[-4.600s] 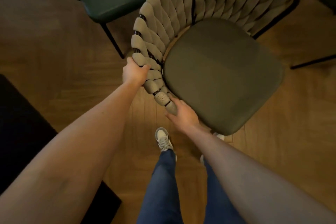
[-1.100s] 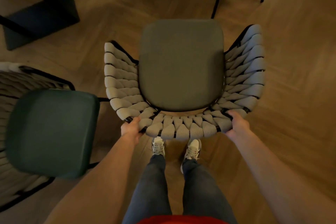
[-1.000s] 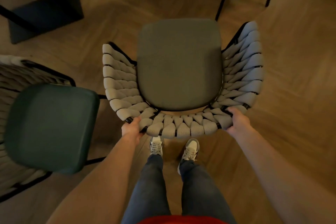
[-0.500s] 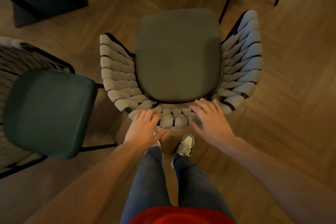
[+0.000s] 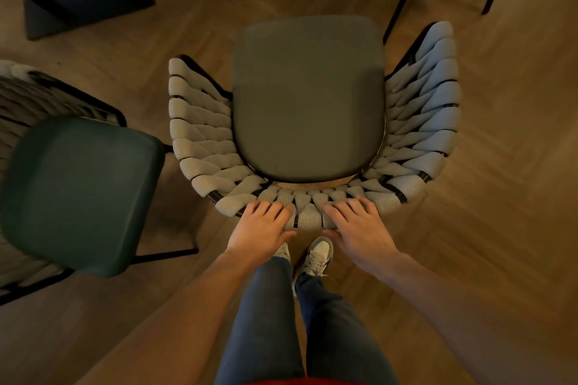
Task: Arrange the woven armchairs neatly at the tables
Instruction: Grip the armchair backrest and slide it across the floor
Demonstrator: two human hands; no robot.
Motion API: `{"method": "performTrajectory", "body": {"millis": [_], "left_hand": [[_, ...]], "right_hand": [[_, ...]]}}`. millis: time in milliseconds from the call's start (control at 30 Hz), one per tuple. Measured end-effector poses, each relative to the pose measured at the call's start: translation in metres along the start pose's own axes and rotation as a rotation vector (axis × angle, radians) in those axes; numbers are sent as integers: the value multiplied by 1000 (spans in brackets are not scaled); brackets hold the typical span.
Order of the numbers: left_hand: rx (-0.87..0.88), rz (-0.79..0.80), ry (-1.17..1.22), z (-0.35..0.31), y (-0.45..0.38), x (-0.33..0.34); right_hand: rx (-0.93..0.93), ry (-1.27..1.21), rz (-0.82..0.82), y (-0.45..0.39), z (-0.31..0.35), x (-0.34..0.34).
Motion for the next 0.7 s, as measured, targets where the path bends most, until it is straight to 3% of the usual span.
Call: {"method": "performTrajectory", "body": {"millis": [700], "left_hand": [[-75,4,28,99,-142,-40]], "right_hand": [[24,-9,89,-161,-82,-38]]}}
Point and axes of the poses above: each hand's wrist, its own y-axis away from the middle knuckle, its own x-axis out of the palm, z = x × y, the point moved 10 cm from there along -y, towards the middle knuckle, and after that the axes turned 11 degrees about y, right-handed, at the moved point
